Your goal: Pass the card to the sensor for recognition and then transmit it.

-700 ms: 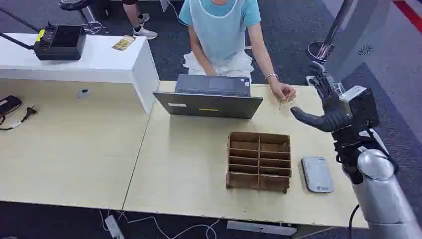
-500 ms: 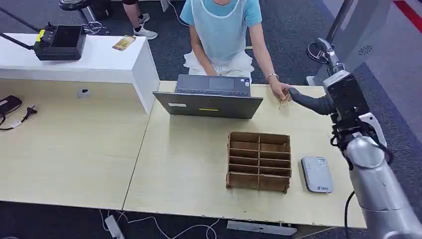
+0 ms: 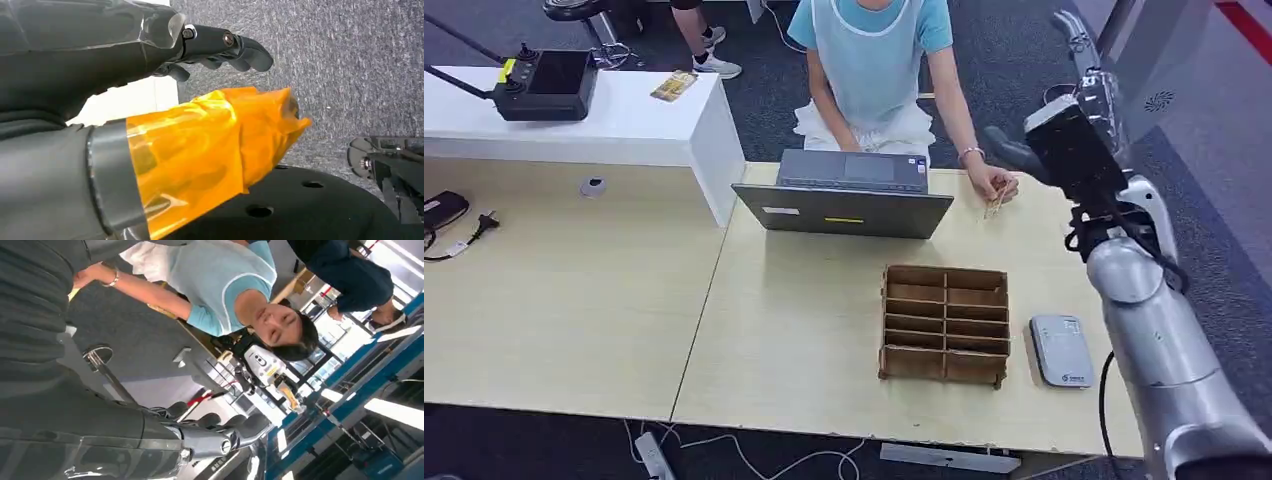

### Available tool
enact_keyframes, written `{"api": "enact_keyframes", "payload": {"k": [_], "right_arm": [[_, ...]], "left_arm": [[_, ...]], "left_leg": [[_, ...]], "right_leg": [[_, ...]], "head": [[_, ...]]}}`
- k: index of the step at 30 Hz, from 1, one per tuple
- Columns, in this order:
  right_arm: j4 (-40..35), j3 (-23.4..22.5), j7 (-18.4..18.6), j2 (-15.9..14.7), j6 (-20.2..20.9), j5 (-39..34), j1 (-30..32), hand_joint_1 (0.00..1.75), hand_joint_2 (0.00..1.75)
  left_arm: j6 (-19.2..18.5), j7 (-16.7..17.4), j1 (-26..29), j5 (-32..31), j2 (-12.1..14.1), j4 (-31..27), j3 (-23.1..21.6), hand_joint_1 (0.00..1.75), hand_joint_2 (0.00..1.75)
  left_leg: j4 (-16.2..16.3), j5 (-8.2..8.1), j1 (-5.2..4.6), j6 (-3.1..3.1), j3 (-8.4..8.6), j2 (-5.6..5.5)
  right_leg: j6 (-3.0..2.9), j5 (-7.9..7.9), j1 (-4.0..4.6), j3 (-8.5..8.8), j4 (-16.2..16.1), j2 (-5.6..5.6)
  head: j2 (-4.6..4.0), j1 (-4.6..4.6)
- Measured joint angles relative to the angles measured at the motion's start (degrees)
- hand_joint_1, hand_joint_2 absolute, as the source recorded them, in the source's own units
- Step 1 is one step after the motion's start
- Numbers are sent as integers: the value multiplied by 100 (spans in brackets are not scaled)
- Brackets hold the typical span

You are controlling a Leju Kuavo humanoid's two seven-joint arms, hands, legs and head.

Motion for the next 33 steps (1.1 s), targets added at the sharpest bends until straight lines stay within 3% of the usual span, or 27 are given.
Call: {"api": "enact_keyframes", "payload": {"k": [10, 15, 24, 33], "right_arm": [[394, 273, 422, 133, -500, 2413, -579, 0, 175], [1161, 525, 673, 308, -509, 3357, -1238, 0, 175], [2623, 737, 986, 575, -481, 4094, -2109, 0, 175], [3260, 844, 1034, 686, -429, 4268, -2404, 0, 175]], "left_arm": [[-85, 33, 0, -181, 7, 0, -201, 0, 0], [-133, 33, -14, -265, 17, 0, -337, 0, 0], [-223, 35, -13, -435, 31, 0, -527, 0, 0], [-229, 35, -11, -479, 37, 0, -627, 0, 0]], "left_leg": [[0, 3, 0, 0, -4, -3], [0, 6, 0, -2, 0, 2], [0, 11, 0, 2, -2, 1], [1, 11, 0, 2, -2, 1]], "right_leg": [[0, 0, 0, 2, 1, -3], [-2, 6, -1, -3, 3, 5], [0, 8, -1, -3, 3, 3], [1, 8, -1, -3, 3, 3]], "head": [[0, 4], [0, 0], [0, 2], [0, 2]]}}
